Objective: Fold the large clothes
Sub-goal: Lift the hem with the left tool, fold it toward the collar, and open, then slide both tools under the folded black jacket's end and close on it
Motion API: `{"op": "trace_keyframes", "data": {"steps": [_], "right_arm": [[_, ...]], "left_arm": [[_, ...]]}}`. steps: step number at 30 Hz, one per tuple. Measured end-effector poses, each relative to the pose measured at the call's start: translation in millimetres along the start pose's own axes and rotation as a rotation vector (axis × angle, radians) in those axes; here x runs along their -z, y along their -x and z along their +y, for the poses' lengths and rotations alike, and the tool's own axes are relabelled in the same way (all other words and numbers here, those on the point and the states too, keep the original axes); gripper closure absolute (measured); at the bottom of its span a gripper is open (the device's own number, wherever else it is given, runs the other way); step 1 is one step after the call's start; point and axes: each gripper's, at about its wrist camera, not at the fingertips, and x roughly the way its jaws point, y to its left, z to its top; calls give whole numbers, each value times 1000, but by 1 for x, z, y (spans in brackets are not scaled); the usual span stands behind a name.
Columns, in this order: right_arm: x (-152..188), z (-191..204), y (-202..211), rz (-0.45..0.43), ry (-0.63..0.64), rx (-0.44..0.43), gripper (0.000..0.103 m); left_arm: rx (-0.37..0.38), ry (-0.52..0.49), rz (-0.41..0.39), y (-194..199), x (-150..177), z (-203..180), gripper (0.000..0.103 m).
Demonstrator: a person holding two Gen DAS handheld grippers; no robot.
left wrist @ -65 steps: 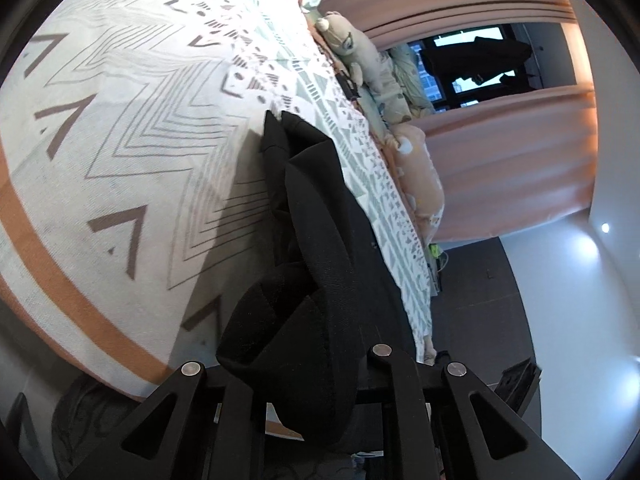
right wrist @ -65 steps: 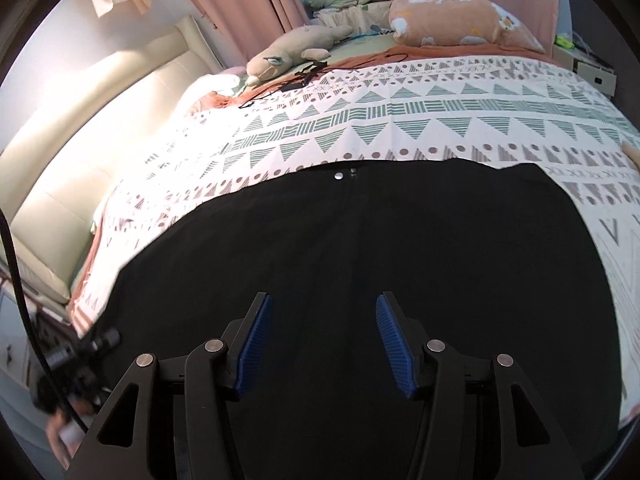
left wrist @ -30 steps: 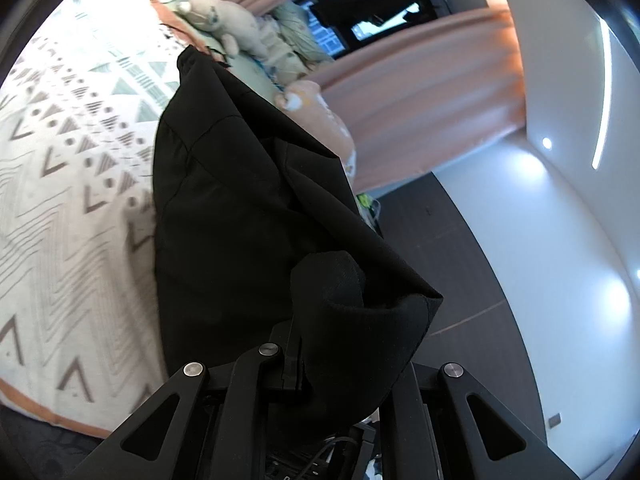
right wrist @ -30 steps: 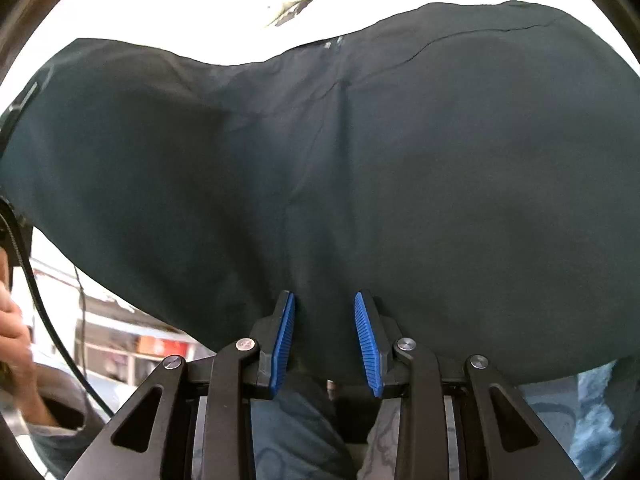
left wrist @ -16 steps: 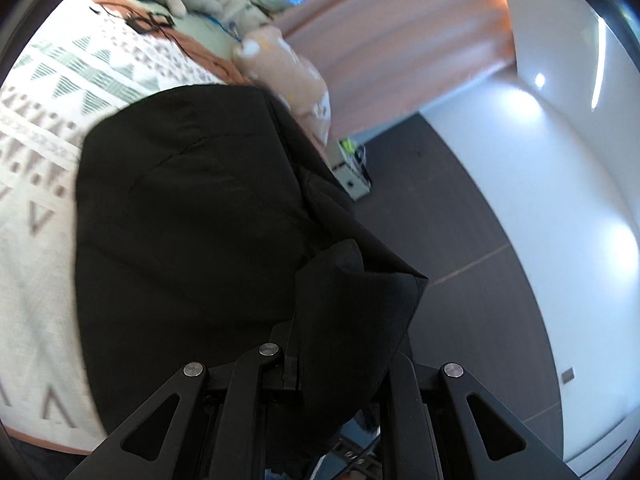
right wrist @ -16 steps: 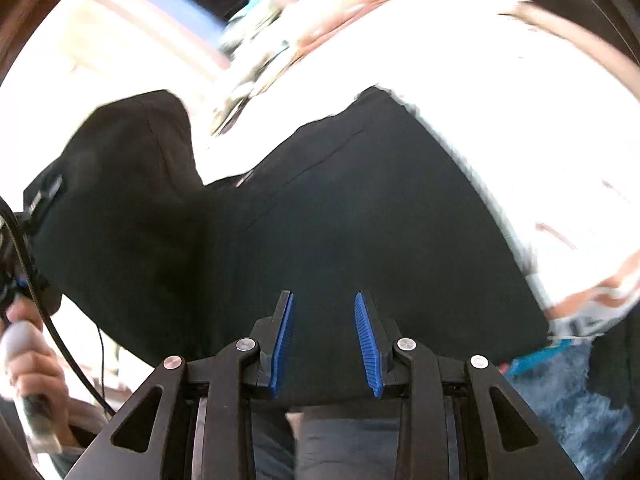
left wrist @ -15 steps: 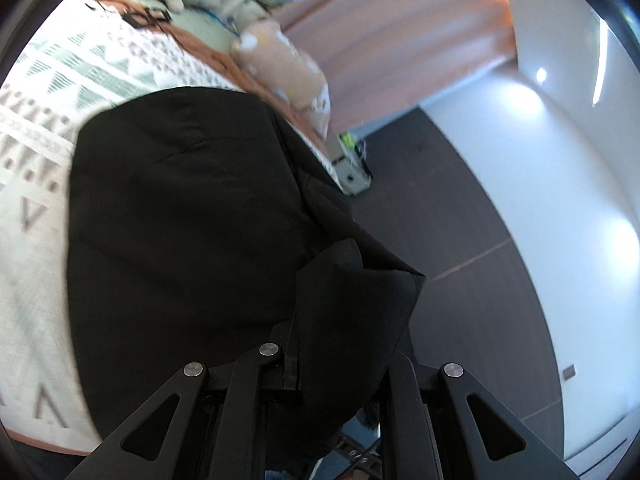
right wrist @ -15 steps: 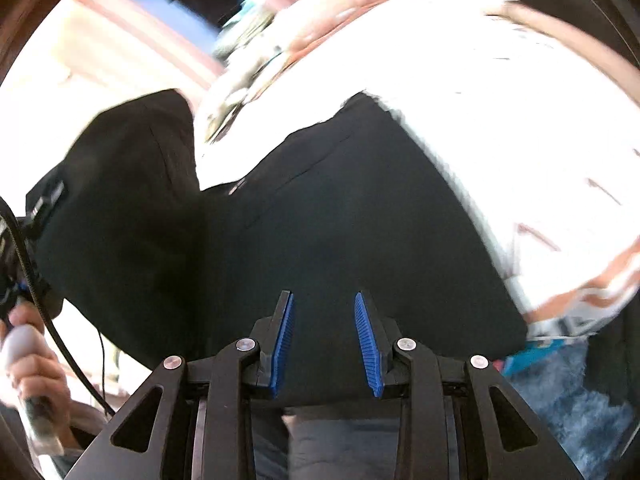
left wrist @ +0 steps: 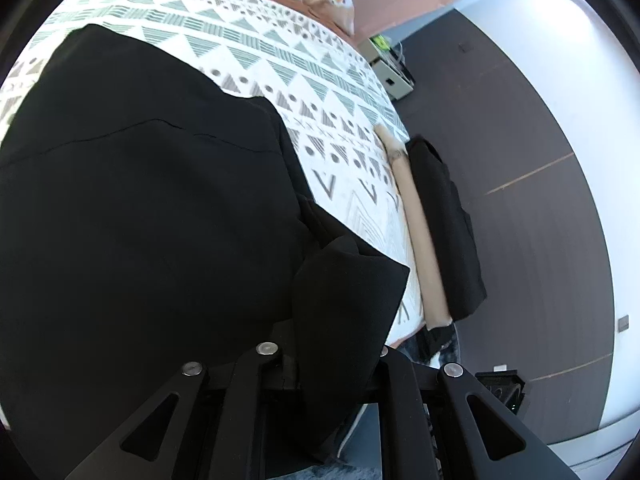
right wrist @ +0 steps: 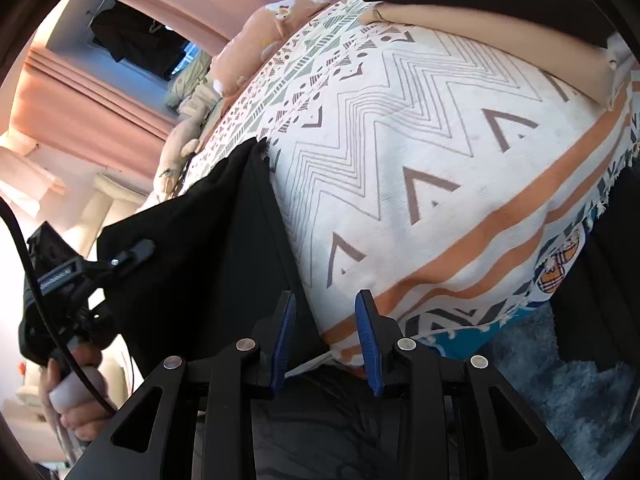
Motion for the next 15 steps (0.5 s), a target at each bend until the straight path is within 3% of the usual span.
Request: {"op": "trace_keyframes", "data": {"steps": [3,4,6,7,11,15], "right_arm": [[-4,7,-1,2,18,-22,66],[-9,8,-5,0,23,-28,62],[-12,13,-2,-18,34,-50,40],[-14,14,0,-28,38,-59,36],[-15,29,3,-31,66,-104,32],[-15,45,-4,12,52,-199,30]], "left_arm": [[6,13,32,0,-3,-2,68],[42,21,42,2,-4,-1,50],[125,28,41,10,-5,0,30],[144,22,28,16,-5,0,25],[114,-28,-45,49,-5,7,21],[39,-7,-111,81,-7,40,21]]}}
